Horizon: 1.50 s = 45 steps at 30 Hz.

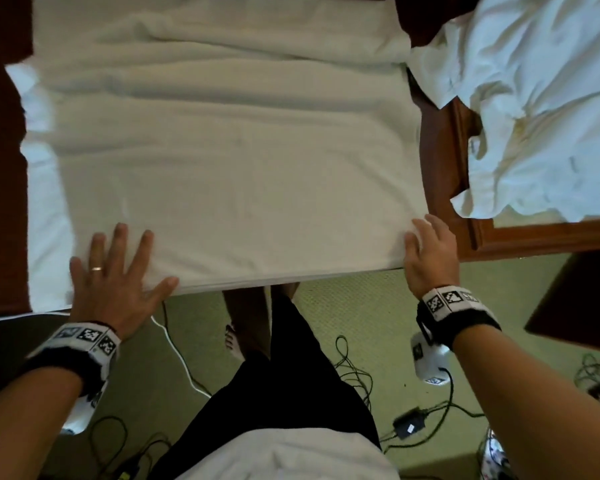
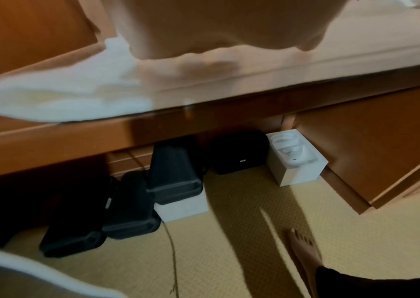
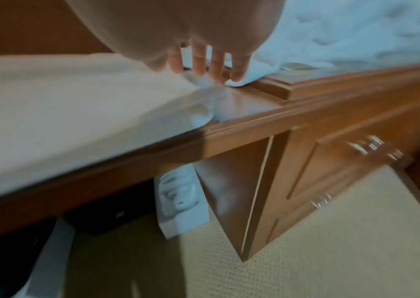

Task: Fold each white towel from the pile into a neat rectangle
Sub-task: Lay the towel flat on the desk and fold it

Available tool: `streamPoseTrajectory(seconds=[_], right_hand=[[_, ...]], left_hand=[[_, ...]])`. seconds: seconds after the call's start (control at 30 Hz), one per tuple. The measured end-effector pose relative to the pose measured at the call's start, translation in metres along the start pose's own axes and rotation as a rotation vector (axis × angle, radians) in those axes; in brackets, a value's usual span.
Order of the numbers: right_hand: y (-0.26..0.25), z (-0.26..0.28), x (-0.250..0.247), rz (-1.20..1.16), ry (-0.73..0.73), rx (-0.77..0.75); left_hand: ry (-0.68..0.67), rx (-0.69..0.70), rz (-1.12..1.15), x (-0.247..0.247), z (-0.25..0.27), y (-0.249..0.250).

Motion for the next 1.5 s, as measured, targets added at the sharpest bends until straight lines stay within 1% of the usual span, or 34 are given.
streamPoseTrajectory(seconds=[0.03, 0.07, 0.13, 0.17, 0.23, 0.3, 0.4, 0.47, 0.67, 0.8, 0.9, 0.97, 1.1, 1.17, 1.27, 1.33, 1.4, 1.47, 1.5], right_hand=[[0.009, -0.003, -0.012, -0.029, 0.078, 0.081], [0.021, -0.005, -0.018, -0.041, 0.092, 0.186], [0.04, -0.002, -0.017, -0.046, 0.017, 0.388], [0.044, -0.001, -0.016, -0.042, -0.02, 0.437], [0.043, -0.004, -0.015, -0.016, -0.041, 0.448], [0.036, -0.009, -0.021, 0.008, 0.003, 0.436], [0.026, -0.013, -0.032, -0.116, 0.104, 0.458], [0.026, -0.014, -0.035, -0.179, 0.136, 0.455], [0.041, -0.008, -0.034, -0.27, 0.096, 0.45], [0.054, -0.007, -0.03, -0.334, 0.084, 0.517], [0.066, -0.006, -0.028, -0.484, 0.09, 0.601], [0.065, -0.005, -0.028, -0.56, 0.078, 0.619], [0.067, 0.0, -0.026, -0.603, 0.041, 0.607], [0.064, -0.002, -0.028, -0.519, 0.031, 0.552], [0.054, -0.01, -0.036, -0.186, 0.029, 0.399], [0.046, -0.011, -0.035, -0.065, 0.018, 0.325], [0.033, -0.008, -0.027, 0.045, 0.001, 0.226], [0.007, 0.002, -0.011, 0.126, -0.023, 0.028], [-0.011, 0.01, 0.001, 0.133, -0.059, -0.079]], left_hand=[[0.022, 0.013, 0.003, -0.004, -0.002, 0.007], [0.036, 0.023, 0.009, -0.005, -0.004, 0.013], [0.047, 0.015, 0.02, -0.005, -0.006, 0.024], [0.047, 0.0, 0.023, -0.003, -0.007, 0.028], [0.036, -0.031, 0.032, -0.001, -0.008, 0.031], [0.008, -0.049, 0.033, 0.0, -0.008, 0.033], [-0.031, -0.056, 0.05, -0.002, -0.007, 0.034], [-0.051, -0.064, 0.066, -0.003, -0.007, 0.034], [-0.084, -0.062, 0.072, -0.003, -0.009, 0.033], [-0.079, -0.06, 0.083, -0.004, -0.007, 0.034], [-0.082, -0.061, 0.079, -0.003, -0.008, 0.034], [-0.083, -0.057, 0.073, -0.002, -0.009, 0.033], [-0.084, -0.052, 0.058, -0.002, -0.009, 0.033], [-0.078, -0.052, 0.044, -0.002, -0.008, 0.032], [-0.085, -0.044, 0.055, -0.003, -0.009, 0.032], [-0.07, -0.044, 0.073, -0.002, -0.01, 0.031], [-0.025, -0.035, 0.099, -0.004, -0.009, 0.031], [0.073, -0.004, 0.103, -0.01, -0.005, 0.033], [0.117, 0.027, 0.067, -0.012, -0.002, 0.035]])
Point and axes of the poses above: each hand's wrist, its own z-axis away from the middle knuckle, its own x-axis out of the palm, y = z × x, the point moved 8 cm from there along -z, towards the middle knuckle, and after that the axes turned 15 degrees about -z, right-handed, at the moved point
